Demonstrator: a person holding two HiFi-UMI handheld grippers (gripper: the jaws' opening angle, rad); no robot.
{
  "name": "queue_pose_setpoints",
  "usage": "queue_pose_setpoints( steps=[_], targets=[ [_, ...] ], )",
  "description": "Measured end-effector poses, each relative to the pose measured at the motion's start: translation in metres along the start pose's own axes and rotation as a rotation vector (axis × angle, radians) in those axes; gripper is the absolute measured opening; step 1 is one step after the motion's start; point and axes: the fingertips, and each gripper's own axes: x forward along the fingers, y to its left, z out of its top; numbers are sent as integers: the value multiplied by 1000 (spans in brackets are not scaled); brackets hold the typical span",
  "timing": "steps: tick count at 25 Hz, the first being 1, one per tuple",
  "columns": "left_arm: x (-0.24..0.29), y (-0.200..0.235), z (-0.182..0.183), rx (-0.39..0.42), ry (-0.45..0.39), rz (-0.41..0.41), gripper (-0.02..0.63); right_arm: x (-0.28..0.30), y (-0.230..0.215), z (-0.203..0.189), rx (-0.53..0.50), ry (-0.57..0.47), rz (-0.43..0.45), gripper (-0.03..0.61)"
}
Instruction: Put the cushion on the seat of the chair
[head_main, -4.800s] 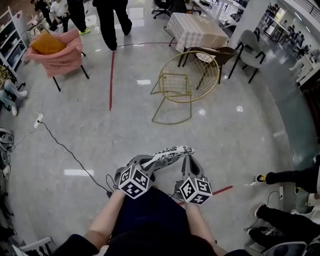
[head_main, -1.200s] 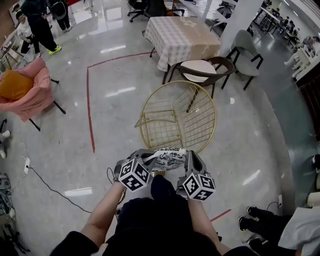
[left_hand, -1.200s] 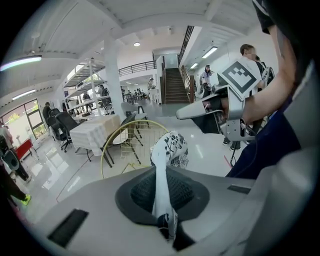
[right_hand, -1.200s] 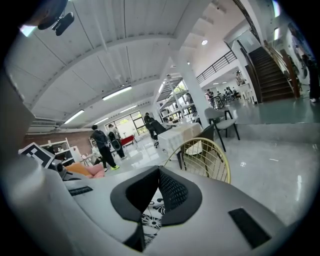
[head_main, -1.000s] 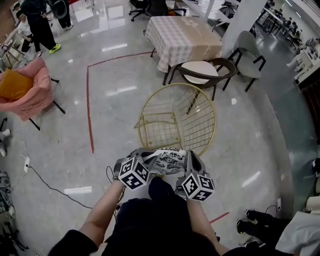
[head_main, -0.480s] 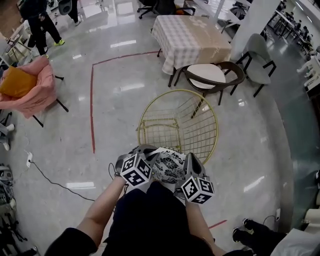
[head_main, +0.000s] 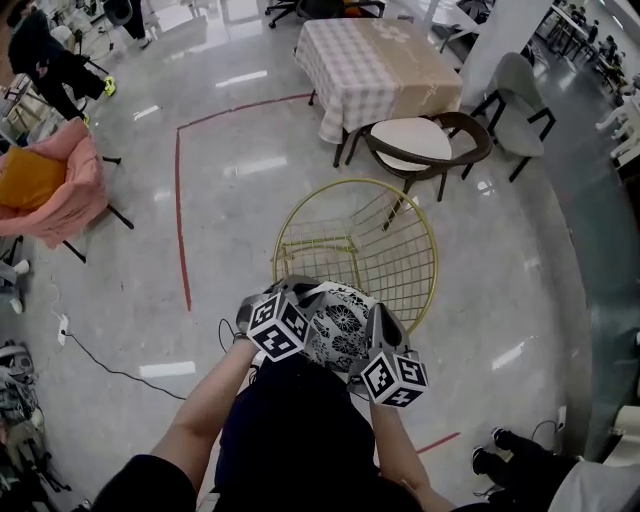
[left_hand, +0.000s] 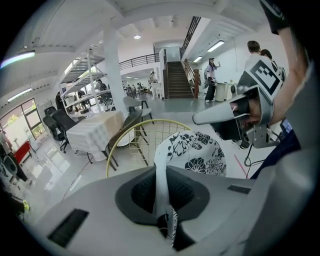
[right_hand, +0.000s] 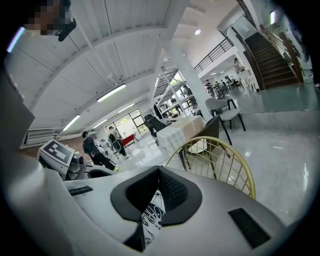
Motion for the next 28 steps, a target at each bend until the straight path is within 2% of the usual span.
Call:
queue_pose_setpoints(
  steps=[7, 12, 17, 23, 28],
  targets=[
    [27, 27, 6, 28, -6, -51, 31, 28, -8, 8, 0, -10, -60, 3],
    [50, 30, 3, 30, -3, -91, 31, 40, -18, 2, -6, 8, -79, 3],
    [74, 43, -2, 4, -9, -139, 31, 68, -26, -6, 3, 13, -83, 3],
    [119, 69, -10, 12, 14, -119, 31, 106, -47, -13, 32, -5, -77, 3],
    [154, 72, -20, 13, 28, -108, 31, 123, -68, -24, 53, -15, -94, 3]
  ],
)
